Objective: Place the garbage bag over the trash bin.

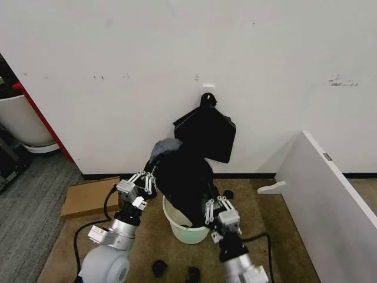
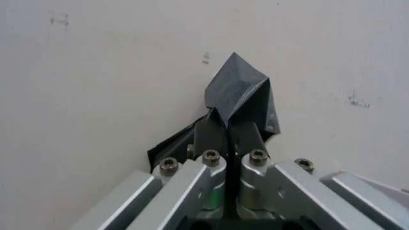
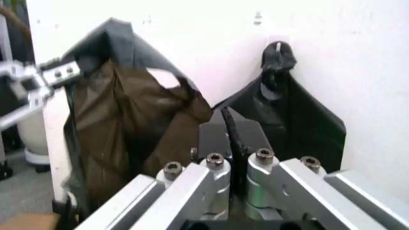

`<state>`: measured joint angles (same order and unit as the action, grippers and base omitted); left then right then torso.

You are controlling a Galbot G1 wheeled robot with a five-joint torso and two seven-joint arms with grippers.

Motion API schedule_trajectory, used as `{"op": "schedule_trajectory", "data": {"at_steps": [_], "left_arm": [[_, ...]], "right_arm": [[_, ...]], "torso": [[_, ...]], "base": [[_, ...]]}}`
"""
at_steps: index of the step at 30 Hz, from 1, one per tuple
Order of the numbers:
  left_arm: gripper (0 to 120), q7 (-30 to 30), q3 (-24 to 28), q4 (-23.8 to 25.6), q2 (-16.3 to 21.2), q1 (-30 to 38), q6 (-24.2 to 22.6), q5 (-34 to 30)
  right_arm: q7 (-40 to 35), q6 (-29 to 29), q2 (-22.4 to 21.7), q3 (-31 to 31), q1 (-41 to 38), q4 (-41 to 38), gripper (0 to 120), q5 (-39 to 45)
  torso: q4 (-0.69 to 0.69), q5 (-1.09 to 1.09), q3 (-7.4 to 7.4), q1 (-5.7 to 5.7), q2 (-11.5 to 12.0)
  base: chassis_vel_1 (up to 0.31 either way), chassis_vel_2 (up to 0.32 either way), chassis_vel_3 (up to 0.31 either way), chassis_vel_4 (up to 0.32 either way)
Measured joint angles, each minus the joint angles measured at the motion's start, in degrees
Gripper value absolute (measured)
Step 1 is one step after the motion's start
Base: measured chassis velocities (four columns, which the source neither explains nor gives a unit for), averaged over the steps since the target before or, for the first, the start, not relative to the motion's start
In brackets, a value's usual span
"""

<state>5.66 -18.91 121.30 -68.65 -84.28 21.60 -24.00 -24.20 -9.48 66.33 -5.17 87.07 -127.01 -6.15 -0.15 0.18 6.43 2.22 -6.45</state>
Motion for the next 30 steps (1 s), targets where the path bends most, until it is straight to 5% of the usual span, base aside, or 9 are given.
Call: {"op": "schedule_trajectory", "data": {"at_steps": [5,9,21,30], "left_arm": [[0,0.6,0.3,0.0,-0.1,0.5,0.1,-0.9],[0,0.8,0.4,0.0,0.0,0.6,0.1,-1.0],[0,1.1,1.1,-1.1,0.2,1.3,-0.4,-0.2],[0,1.2,0.8,-1.3,0.9,1.4,-0.5,-0.3]], "right_arm": [[0.1,0.1,-0.4,-0.2,0.8,0.4,0,-0.9],[-1.4,1.9,-1.3,-1.5,2.9,-0.5,14,0.2],[-12.1,16.2,-4.3,-2.9,9.2,-8.7,58,29.6],[-9.7,16.0,-2.4,-3.7,2.3,-8.2,91,30.4]], "torso": [[0.0,0.01,0.0,0.0,0.0],[0.0,0.01,0.0,0.0,0.0],[0.0,0.01,-0.01,0.0,0.0],[0.0,0.0,0.0,-0.01,0.0]], "base": [[0.0,0.0,0.0,0.0],[0.0,0.0,0.0,0.0],[0.0,0.0,0.0,0.0],[0.0,0.0,0.0,0.0]]}}
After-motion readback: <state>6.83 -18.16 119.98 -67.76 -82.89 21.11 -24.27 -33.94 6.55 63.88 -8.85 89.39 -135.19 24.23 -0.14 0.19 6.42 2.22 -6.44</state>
